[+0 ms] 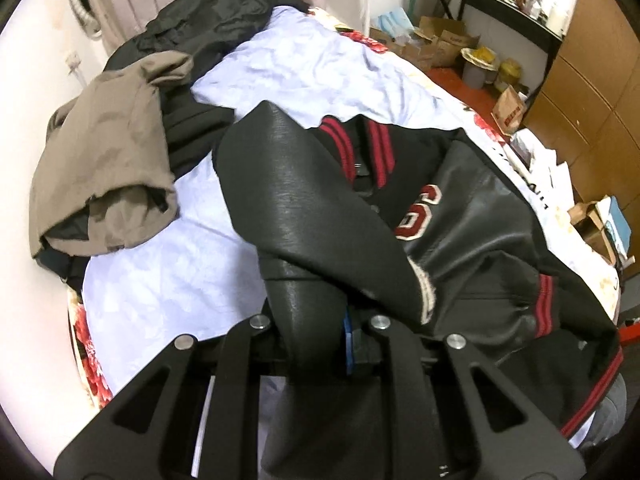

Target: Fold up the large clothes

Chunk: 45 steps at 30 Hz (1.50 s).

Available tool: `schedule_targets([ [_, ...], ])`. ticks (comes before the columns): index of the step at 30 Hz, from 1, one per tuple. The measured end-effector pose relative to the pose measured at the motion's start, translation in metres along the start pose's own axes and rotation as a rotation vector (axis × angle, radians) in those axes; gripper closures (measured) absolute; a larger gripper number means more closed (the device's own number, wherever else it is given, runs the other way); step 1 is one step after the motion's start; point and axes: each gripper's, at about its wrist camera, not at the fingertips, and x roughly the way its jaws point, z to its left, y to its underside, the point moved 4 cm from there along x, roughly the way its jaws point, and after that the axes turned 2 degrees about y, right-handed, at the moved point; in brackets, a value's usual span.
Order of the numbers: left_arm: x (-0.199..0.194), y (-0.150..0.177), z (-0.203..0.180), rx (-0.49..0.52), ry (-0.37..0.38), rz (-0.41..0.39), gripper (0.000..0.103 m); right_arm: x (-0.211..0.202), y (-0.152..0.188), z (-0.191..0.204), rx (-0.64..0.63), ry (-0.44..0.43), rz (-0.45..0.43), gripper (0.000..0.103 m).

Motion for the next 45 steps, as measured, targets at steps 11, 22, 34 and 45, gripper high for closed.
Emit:
schedule_targets([
  [11, -0.018, -0.036, -0.028, -0.082, 0.05, -0.054, 0.087, -0.066, -0.019, -0.043, 0.243, -0.029, -0.197, 0.093],
  [22, 0.001, -0.098, -0.086, -0.252, 0.15, -0.122, 0.087, -0.164, 0.039, -0.059, 0.453, -0.02, -0.359, 0.093],
  [34, 0.124, -0.151, -0.209, -0.264, 0.122, 0.09, 0.087, -0.251, 0.107, -0.128, 0.684, 0.125, -0.417, 0.103],
  [45, 0.194, -0.146, -0.264, -0.205, -0.123, 0.209, 0.065, -0.285, 0.107, -0.13, 0.601, 0.258, -0.374, 0.097],
])
